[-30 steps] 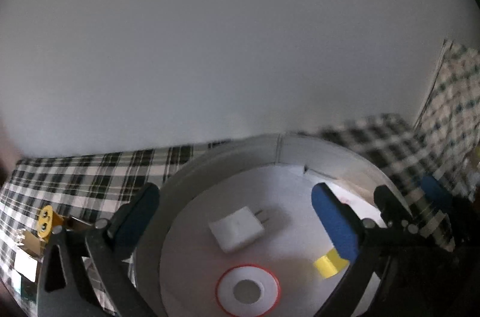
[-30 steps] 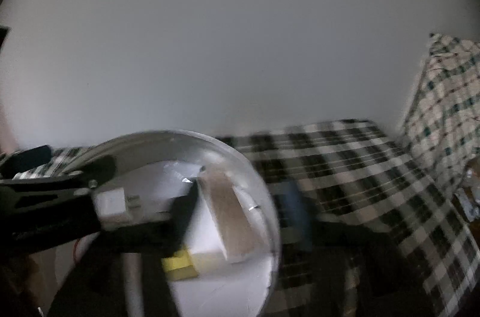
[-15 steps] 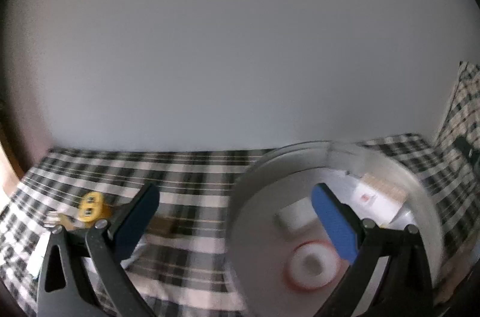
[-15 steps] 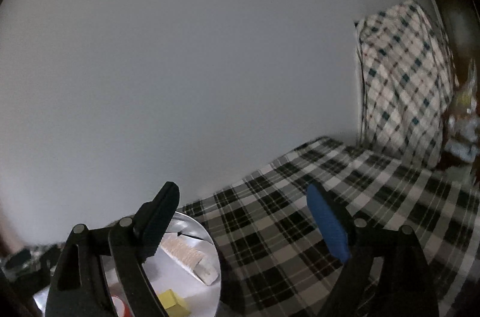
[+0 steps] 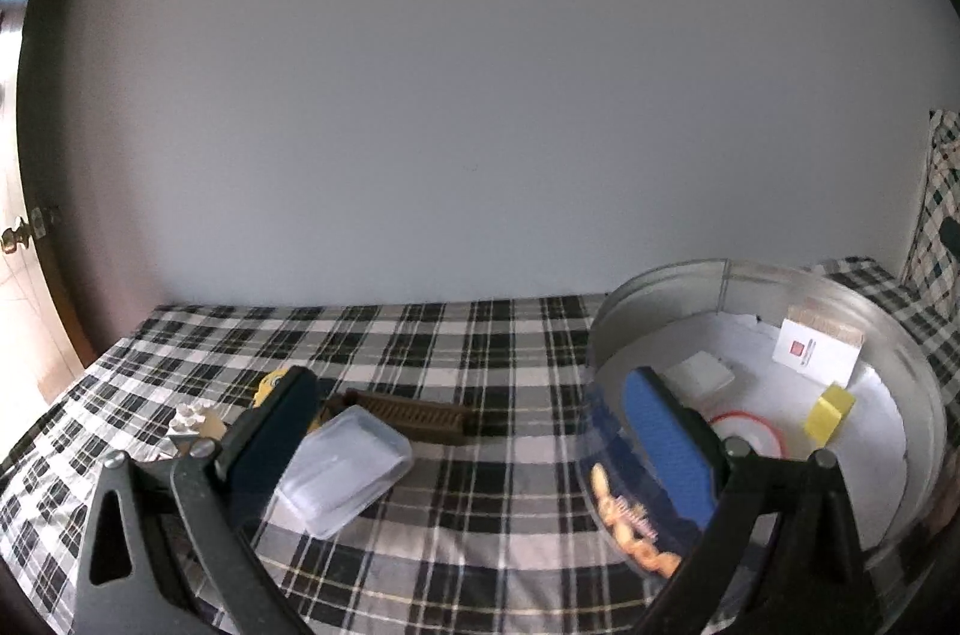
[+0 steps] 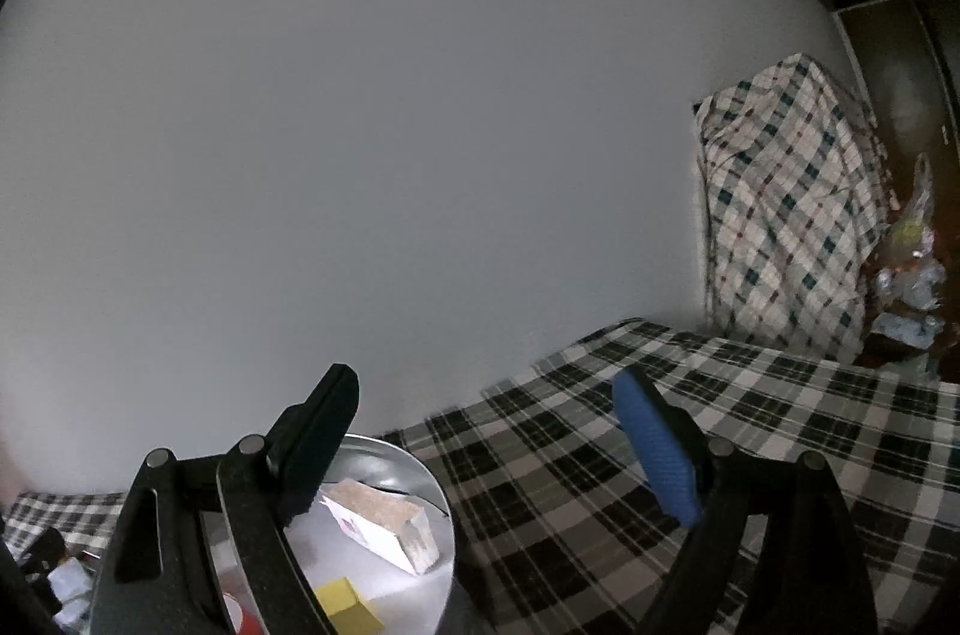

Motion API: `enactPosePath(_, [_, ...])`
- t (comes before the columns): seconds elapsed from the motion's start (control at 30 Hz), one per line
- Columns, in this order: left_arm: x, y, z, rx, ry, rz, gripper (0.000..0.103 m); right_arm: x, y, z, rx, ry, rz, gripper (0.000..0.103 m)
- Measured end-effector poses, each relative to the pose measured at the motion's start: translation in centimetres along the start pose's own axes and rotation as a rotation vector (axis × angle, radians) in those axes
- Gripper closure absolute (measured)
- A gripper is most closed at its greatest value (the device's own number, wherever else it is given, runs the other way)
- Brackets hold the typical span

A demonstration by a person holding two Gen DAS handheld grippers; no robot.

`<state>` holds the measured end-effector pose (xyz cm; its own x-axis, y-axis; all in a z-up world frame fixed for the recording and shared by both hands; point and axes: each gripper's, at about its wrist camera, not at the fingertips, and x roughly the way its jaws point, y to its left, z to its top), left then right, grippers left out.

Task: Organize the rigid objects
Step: 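Withdraw both tools from the tin toward the remaining objects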

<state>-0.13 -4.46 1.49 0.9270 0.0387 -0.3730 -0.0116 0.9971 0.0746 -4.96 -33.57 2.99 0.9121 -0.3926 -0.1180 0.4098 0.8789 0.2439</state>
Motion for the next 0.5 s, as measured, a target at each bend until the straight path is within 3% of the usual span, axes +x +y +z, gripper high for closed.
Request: enactPosePath(0.5, [-0.3,2.7,-1.2,-0.02,0.046,-0.03,0.001,-4.0,0.8,-0.8,-0.016,-0.046,-0.045,0.015])
